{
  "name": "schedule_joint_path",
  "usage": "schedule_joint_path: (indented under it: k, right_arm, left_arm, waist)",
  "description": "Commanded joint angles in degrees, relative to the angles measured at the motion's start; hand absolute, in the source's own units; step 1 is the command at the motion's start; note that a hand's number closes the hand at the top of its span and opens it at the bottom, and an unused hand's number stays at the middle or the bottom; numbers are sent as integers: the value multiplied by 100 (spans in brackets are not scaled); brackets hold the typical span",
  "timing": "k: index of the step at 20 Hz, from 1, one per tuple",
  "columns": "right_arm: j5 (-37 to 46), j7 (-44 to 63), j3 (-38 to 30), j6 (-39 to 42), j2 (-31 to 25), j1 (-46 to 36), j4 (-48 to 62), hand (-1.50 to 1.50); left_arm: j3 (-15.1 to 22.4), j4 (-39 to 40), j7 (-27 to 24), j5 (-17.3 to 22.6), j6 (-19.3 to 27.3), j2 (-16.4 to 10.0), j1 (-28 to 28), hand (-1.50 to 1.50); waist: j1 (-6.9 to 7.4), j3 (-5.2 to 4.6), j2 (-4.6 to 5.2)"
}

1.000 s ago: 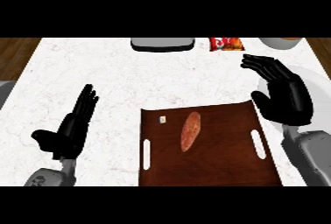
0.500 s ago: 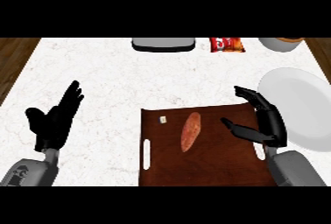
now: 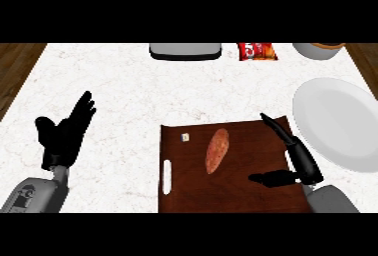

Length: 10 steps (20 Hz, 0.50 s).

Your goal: Pick the sweet potato from the tray and place it in the plate

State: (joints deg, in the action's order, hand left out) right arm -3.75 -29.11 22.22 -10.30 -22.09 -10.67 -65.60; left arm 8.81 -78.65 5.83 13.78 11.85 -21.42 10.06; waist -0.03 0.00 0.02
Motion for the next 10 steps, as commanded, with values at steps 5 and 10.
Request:
schedule_joint_path:
  k: [5,10]
  right_arm:
    - [877,1578,293,106,-20,-341,-641,-150]
    - [1093,2698,449,725,-156,-769,-747,-150]
  left_arm:
    - [-202,-278,153,-110,-255,-5,-211,0]
    - [-220,-273,99,-192,-237,124,-232,0]
  waist:
    - [29,-2,-12]
    - [58,-2,-7]
